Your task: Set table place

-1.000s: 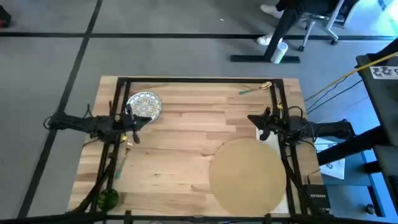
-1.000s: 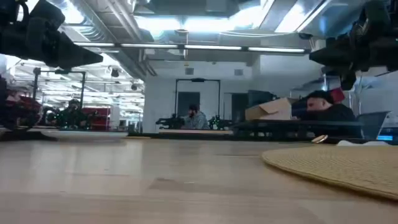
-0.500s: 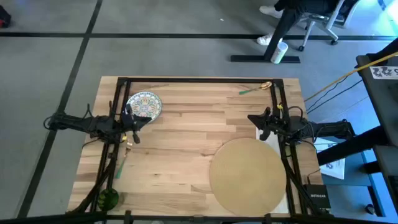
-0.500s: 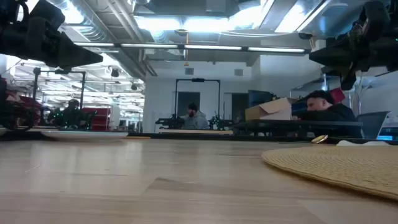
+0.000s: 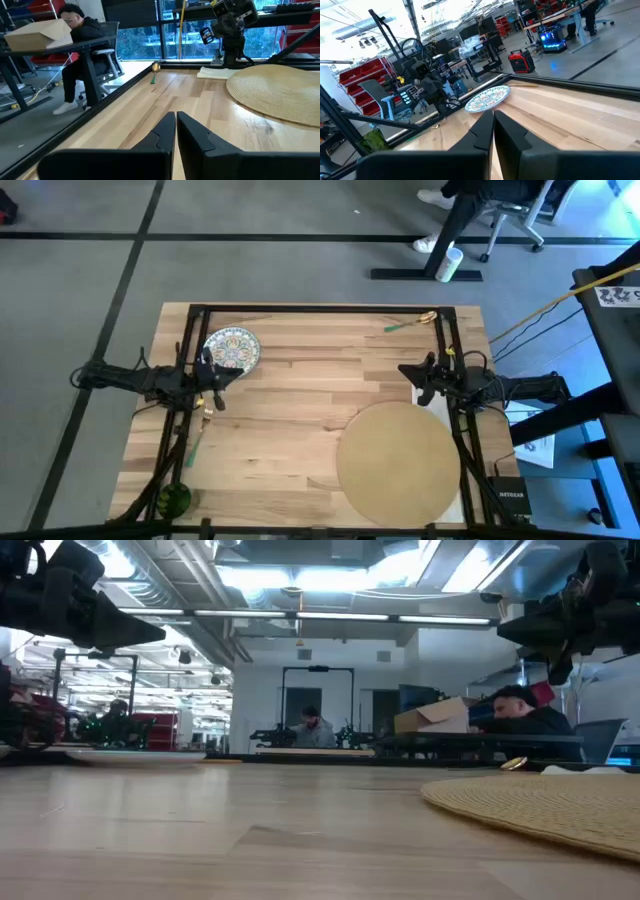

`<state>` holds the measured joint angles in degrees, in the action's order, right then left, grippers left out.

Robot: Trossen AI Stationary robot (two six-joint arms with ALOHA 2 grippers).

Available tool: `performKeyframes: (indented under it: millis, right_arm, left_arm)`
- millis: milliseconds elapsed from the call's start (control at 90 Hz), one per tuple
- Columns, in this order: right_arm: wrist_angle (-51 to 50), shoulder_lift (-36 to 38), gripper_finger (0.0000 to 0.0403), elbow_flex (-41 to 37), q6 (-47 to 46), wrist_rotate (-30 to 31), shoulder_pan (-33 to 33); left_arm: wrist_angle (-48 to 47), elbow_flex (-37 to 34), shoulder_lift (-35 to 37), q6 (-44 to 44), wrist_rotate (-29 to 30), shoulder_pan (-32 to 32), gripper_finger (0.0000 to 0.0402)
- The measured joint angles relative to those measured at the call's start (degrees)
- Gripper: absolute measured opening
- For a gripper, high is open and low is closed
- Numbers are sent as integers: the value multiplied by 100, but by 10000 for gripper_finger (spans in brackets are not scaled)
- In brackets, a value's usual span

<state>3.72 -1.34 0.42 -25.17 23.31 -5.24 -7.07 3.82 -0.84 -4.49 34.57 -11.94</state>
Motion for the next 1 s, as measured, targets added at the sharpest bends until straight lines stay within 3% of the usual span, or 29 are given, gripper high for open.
performKeyframes:
  millis: [1000]
  right_arm:
    - [-1,-1,0,-1,0,-2,-2]
  left_arm:
    - [17,-2,0,114,0,4,0]
